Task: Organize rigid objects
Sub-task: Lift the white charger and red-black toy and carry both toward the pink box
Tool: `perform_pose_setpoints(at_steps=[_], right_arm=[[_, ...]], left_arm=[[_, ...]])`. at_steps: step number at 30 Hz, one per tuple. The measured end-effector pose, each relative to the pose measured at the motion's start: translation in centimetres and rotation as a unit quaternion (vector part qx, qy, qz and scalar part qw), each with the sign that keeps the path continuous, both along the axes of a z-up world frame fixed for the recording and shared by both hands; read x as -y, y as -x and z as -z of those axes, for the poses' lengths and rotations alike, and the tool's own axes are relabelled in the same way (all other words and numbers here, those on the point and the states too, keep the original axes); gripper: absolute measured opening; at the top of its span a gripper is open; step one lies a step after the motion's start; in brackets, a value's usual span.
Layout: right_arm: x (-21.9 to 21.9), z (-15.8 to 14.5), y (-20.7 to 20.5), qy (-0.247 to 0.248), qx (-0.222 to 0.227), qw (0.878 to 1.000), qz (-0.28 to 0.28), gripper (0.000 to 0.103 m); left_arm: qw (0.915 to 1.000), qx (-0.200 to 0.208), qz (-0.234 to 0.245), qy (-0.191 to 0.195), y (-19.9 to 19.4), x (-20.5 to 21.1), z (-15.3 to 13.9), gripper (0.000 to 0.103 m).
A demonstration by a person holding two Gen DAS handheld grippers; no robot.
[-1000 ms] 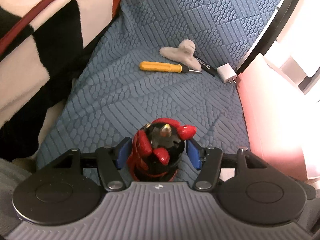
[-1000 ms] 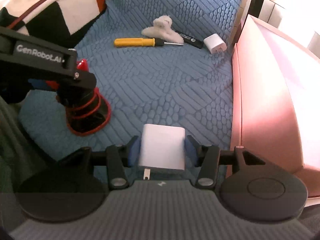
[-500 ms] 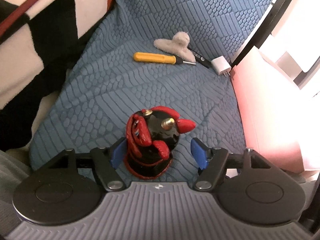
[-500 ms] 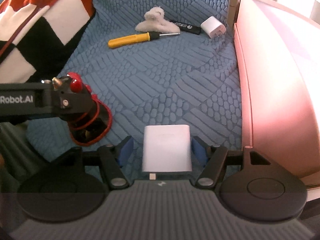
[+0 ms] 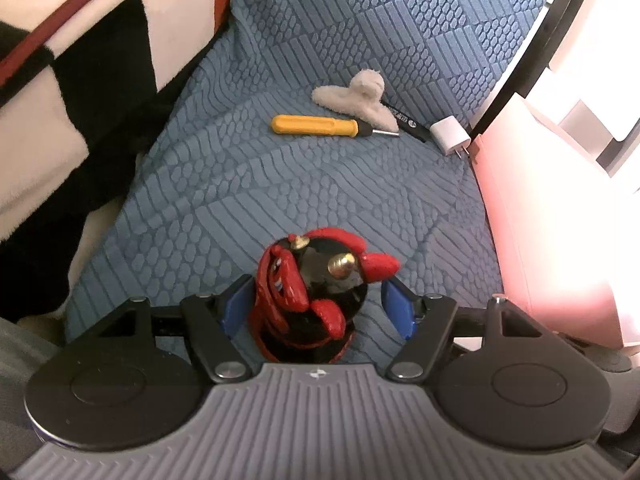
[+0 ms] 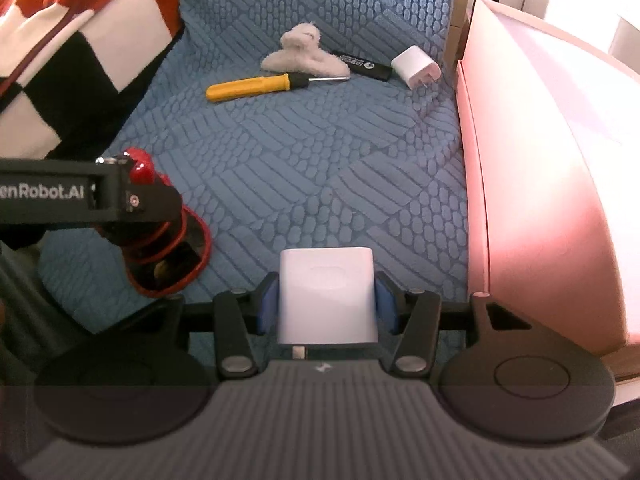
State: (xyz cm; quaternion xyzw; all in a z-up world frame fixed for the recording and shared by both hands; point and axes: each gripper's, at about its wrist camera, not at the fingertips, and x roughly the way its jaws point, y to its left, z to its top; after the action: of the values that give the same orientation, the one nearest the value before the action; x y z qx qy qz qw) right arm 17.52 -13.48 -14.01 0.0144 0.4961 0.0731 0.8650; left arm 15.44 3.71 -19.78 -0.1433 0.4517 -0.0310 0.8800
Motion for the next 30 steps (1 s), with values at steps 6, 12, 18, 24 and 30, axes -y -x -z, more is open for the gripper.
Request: perform_pose_setpoints(at_steps=[6,12,18,24,30], right_arm=[[0.5,-0.7,-0.5,-0.001,0.008,1.0,0.002,0.053],[0.7,-2.0,-0.5,-0.002,0.017,1.0,-0.002,0.053],[1.2,-3.7,-0.4,-0.02,0.016,1.0,0.001,0.053],[1.8,-7.0,-0.2,-0.022,0.035,0.999,0.009,0.053],[2.6,-11.2,1.2,-0.03,0.061,0.998,0.01,0.053]], left_arm=[[0.9999,-0.003,0.01,-0.008,-0.6,0.3,0.0,0.073],[0.9999,-0.007,0.005,-0.013,-0.7,0.1,0.2,0.064],[1.0,-0.001,0.006,0.004,-0.6,-0.4,-1.6,0.064],[0.9997,0.009,0.007,0.022,0.5,-0.3,-4.6,0.064],[0.9988,0.019,-0.003,0.046,1.5,0.1,-8.5,0.064]])
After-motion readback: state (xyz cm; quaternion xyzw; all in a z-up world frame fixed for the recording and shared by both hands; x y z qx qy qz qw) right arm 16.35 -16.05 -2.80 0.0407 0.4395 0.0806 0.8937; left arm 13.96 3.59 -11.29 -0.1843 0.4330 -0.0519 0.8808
